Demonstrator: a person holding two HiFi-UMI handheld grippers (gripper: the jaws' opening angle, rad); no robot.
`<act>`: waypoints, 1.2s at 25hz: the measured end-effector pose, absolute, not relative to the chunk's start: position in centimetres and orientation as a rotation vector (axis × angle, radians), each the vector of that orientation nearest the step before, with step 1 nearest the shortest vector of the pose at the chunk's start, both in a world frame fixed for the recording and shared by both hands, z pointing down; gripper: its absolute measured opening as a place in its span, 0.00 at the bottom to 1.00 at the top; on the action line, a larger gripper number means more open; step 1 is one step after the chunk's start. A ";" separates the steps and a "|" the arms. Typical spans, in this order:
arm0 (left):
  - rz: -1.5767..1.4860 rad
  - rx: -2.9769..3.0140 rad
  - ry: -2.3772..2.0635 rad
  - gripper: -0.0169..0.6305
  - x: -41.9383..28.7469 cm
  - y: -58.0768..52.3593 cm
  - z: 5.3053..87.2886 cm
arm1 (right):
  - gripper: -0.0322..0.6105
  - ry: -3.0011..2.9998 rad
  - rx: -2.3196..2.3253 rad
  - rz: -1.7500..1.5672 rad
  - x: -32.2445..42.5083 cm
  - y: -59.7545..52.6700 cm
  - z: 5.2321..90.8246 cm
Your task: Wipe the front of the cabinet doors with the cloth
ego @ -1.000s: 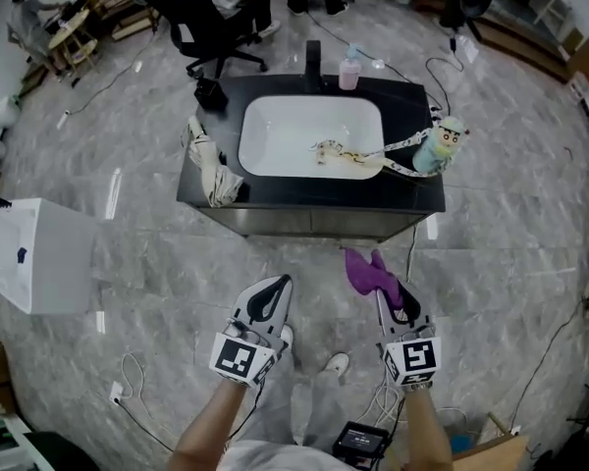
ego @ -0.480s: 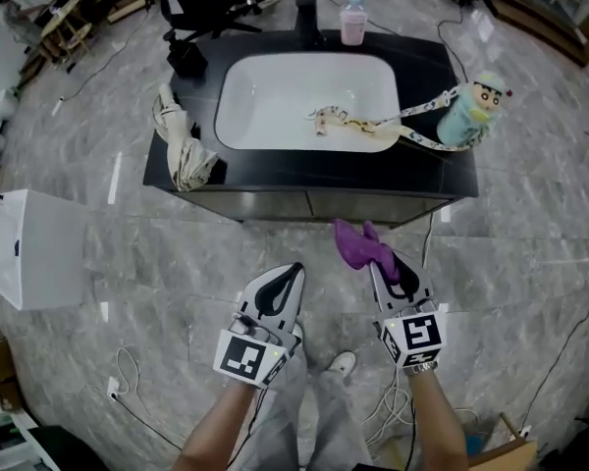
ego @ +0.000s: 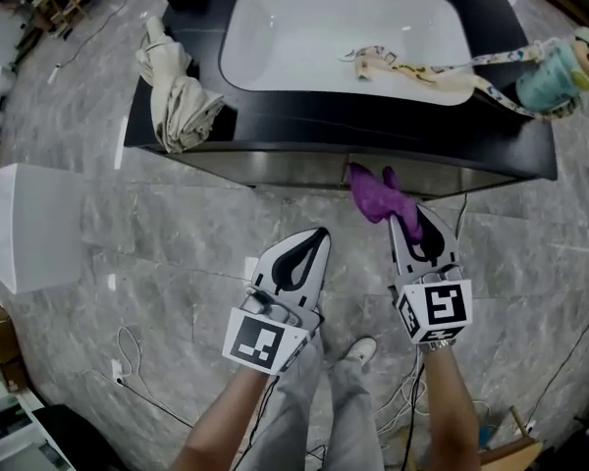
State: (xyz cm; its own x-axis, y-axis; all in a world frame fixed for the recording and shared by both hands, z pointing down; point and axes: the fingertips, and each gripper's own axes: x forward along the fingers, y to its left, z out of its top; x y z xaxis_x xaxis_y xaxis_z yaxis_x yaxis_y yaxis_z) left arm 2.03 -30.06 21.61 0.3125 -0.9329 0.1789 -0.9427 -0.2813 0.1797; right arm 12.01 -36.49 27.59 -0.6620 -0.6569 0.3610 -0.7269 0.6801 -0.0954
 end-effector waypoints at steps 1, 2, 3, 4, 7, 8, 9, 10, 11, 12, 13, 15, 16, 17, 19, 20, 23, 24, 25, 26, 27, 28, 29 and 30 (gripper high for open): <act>0.049 2.320 -1.719 0.04 1.4 -30.1 22.0 | 0.24 -2.595 1.115 0.334 11.4 -36.7 28.0; 0.040 2.313 -1.731 0.04 0.8 -30.2 22.3 | 0.24 -2.590 1.130 0.337 10.9 -36.8 28.3; 0.027 2.306 -1.739 0.04 0.3 -30.4 22.5 | 0.24 -2.583 1.143 0.342 10.5 -37.0 28.7; 0.014 2.301 -1.741 0.04 0.0 -30.5 22.7 | 0.24 -2.578 1.152 0.349 10.1 -37.1 28.9; 0.012 2.305 -1.722 0.04 -0.5 -30.8 23.6 | 0.24 -2.571 1.188 0.383 9.1 -37.4 29.8; 0.020 2.308 -1.710 0.04 -0.4 -30.8 24.0 | 0.24 -2.566 1.213 0.403 8.9 -37.6 30.1; 0.031 2.310 -1.699 0.04 -0.3 -30.9 24.5 | 0.24 -2.561 1.241 0.429 8.8 -38.0 30.4; 0.050 2.311 -1.693 0.04 -0.3 -30.9 25.0 | 0.24 -2.557 1.266 0.457 8.7 -38.4 30.7; 0.074 2.313 -1.694 0.04 -0.3 -31.0 25.5 | 0.24 -2.555 1.284 0.482 8.6 -38.9 31.1; 0.096 2.315 -1.701 0.04 -0.4 -31.2 26.0 | 0.24 -2.554 1.293 0.497 8.5 -39.3 31.4; 0.109 2.317 -1.714 0.04 -0.5 -31.4 26.3 | 0.24 -2.552 1.293 0.503 8.4 -39.7 31.9; 0.110 2.319 -1.745 0.04 -0.6 -31.7 26.8 | 0.24 -2.547 1.278 0.497 8.3 -40.0 32.6; 0.106 2.317 -1.759 0.04 -0.4 -31.7 26.9 | 0.24 -2.548 1.270 0.488 8.3 -40.1 32.9; 0.101 2.316 -1.768 0.04 -0.2 -31.8 27.1 | 0.24 -2.551 1.265 0.476 8.4 -40.3 33.0; 0.077 2.317 -1.776 0.04 0.5 -31.8 27.1 | 0.24 -2.557 1.259 0.456 8.8 -40.8 33.3; 0.061 2.318 -1.776 0.04 1.0 -31.8 27.2 | 0.24 -2.557 1.255 0.450 9.0 -41.0 33.4; 0.045 2.333 -1.785 0.04 1.9 -31.8 27.9 | 0.24 -2.568 1.262 0.437 9.9 -41.9 33.8; 0.051 2.335 -1.787 0.04 2.1 -31.9 28.3 | 0.24 -2.573 1.283 0.447 10.4 -42.2 33.9; 0.054 2.333 -1.786 0.04 2.3 -32.0 28.8 | 0.24 -2.576 1.315 0.464 11.0 -42.5 34.1; 0.053 2.330 -1.785 0.04 2.4 -32.3 29.3 | 0.24 -2.578 1.351 0.484 11.7 -42.9 34.4; 0.049 2.328 -1.783 0.04 2.5 -32.6 29.7 | 0.24 -2.585 1.381 0.498 12.2 -43.2 34.6; 0.046 2.330 -1.781 0.04 2.5 -32.9 30.1 | 0.24 -2.597 1.398 0.499 12.6 -43.5 34.8; 0.049 2.336 -1.779 0.04 2.5 -33.2 30.6 | 0.24 -2.614 1.404 0.480 12.7 -43.7 34.8; 0.055 2.347 -1.779 0.04 2.6 -33.5 31.0 | 0.24 -2.631 1.402 0.442 12.7 -43.8 34.8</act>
State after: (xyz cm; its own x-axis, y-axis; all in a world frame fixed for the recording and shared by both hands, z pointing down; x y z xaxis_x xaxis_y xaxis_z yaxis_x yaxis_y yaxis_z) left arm 2.63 -33.54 31.05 0.2771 -0.9495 0.1470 -0.9568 -0.2587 0.1328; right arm 12.73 -43.78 34.80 -0.5611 -0.7900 0.2472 -0.8274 0.5264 -0.1958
